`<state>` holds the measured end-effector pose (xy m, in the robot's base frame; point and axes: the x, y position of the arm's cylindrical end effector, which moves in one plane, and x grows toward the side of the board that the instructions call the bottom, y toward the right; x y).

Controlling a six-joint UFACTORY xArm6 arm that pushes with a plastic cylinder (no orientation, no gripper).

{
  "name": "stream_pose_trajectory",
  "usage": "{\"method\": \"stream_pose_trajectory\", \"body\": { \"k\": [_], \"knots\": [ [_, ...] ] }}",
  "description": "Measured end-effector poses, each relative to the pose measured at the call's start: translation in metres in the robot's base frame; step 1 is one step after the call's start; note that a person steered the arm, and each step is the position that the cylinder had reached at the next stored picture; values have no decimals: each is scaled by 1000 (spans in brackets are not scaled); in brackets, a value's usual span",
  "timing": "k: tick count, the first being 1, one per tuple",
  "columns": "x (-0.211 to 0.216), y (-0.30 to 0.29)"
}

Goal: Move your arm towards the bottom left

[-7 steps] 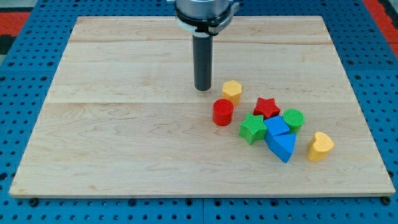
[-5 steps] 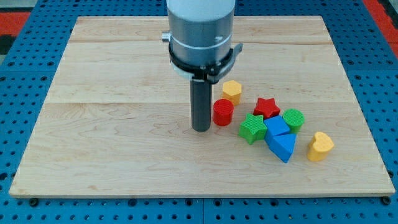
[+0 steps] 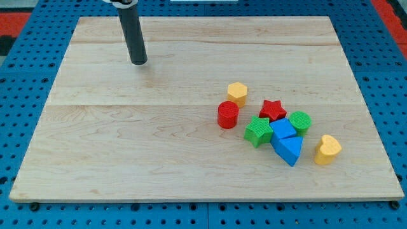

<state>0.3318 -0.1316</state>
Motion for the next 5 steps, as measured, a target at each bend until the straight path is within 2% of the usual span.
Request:
{"method": "stream_pose_trajectory", "body": {
  "k": [1,2,4,5],
  "knots": [
    [46,-6],
    [134,-31],
    [173,-50],
    [245,-87]
  ]
}}
